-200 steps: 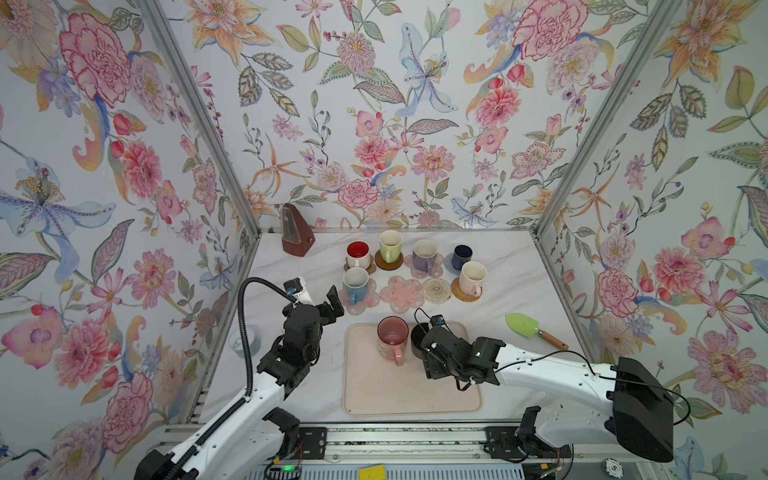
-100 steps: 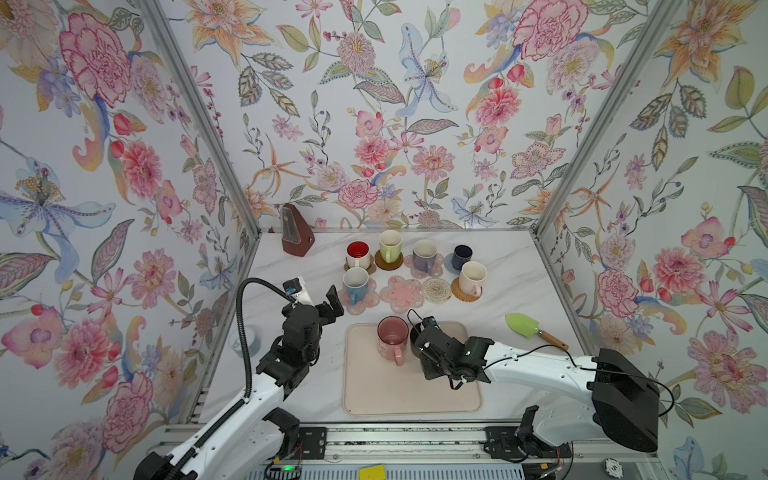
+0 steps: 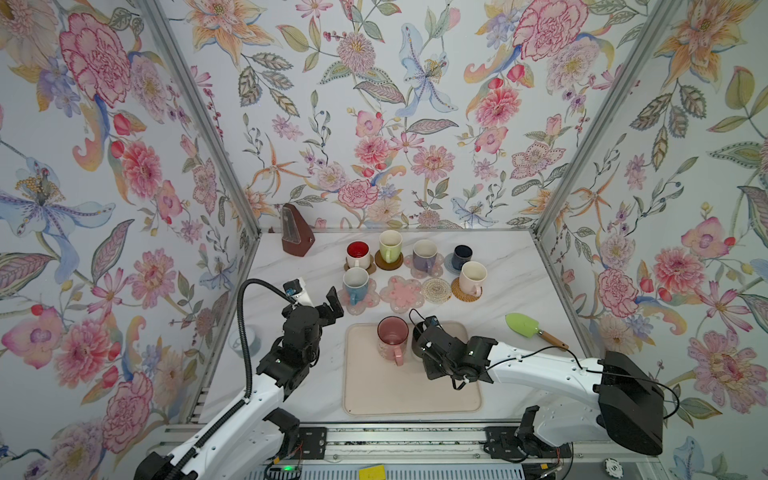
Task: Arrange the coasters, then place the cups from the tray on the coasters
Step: 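Lift the black mug and carry it with the right gripper toward the beaded coaster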
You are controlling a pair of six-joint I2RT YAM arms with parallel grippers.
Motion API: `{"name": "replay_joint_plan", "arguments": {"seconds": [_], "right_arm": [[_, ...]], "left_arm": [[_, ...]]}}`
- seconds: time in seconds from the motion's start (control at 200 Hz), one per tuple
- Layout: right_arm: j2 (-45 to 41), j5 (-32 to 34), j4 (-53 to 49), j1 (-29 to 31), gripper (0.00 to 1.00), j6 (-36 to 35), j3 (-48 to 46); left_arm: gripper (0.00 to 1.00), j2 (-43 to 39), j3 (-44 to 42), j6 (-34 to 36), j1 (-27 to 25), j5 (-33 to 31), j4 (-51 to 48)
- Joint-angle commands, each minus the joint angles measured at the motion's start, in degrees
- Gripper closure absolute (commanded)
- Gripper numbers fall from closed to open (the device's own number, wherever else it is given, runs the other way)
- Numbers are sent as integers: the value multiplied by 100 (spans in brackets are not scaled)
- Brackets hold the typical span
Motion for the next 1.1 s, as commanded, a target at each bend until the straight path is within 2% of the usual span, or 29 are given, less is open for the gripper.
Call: {"name": "replay_joint_plan", "arguments": {"seconds": [0.0, 0.155, 0.415, 0.731, 1.096], "right_arm": [[-374, 372, -258, -31, 100, 0, 127], [-619, 459, -442, -198, 100, -44, 167], [-652, 353, -553, -859, 100, -398, 551], [214, 106, 222, -1735, 100, -834, 1145], [1579, 308, 720, -2234, 100, -1600, 2120]], "left_arm": [[1, -68, -116, 0, -11, -168, 39], [1, -72, -114, -34, -7, -144, 59], [1, -160, -158, -69, -16, -178, 33], [1, -401, -194, -88, -15, -236, -205], [1, -853, -346, -167, -13, -404, -462]]}}
